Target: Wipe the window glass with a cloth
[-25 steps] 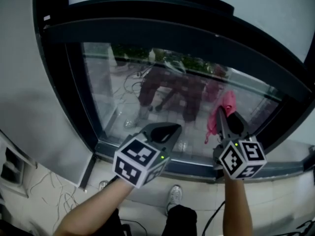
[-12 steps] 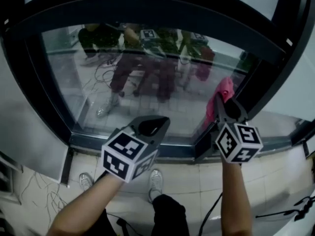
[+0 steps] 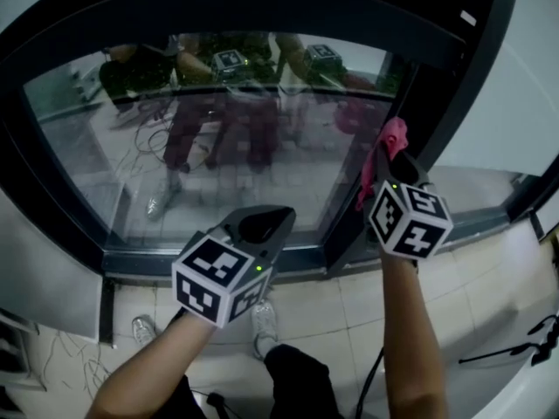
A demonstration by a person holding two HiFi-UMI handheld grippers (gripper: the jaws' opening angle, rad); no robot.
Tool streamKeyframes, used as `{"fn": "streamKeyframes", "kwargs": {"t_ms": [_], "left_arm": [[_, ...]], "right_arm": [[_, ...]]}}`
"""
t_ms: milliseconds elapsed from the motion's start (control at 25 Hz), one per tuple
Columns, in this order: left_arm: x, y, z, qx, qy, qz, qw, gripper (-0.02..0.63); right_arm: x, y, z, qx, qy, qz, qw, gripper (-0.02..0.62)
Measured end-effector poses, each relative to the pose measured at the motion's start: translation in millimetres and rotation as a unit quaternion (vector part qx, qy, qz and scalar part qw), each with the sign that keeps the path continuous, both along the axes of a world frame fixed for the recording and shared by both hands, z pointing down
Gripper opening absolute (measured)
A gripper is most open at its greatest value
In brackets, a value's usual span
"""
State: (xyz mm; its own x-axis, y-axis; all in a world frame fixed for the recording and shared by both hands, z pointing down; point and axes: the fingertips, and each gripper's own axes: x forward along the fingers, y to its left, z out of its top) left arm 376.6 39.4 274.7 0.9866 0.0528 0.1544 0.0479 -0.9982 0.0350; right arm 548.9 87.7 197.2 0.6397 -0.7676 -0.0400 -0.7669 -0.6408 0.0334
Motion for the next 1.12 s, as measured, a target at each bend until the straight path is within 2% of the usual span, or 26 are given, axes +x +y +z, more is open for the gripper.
{"fn": "streamKeyframes", "kwargs": {"t_ms": [320, 480, 800, 1120], "left_arm": [[14, -5, 2, -0.002, 0.001, 0.017, 0.9999, 0.006], [14, -17, 3, -0.002, 0.002, 0.014, 0.9999, 0.006], [9, -39, 2, -0.007, 0.006, -0.004, 0.9999, 0.006], [-13, -61, 1, -0.005, 0.001, -0.029, 0.9996, 0.006]], "right_arm": [[31, -11, 15, -0.004, -0.023, 0.049, 0.999, 0.069], [39, -17, 16, -0.005, -0.022, 0.058, 0.998, 0.069], [36, -29, 15, -0.016, -0.008, 0.022, 1.000, 0.069], [3, -60, 12, -0.029, 0.010, -0.018, 0.999, 0.069]]}}
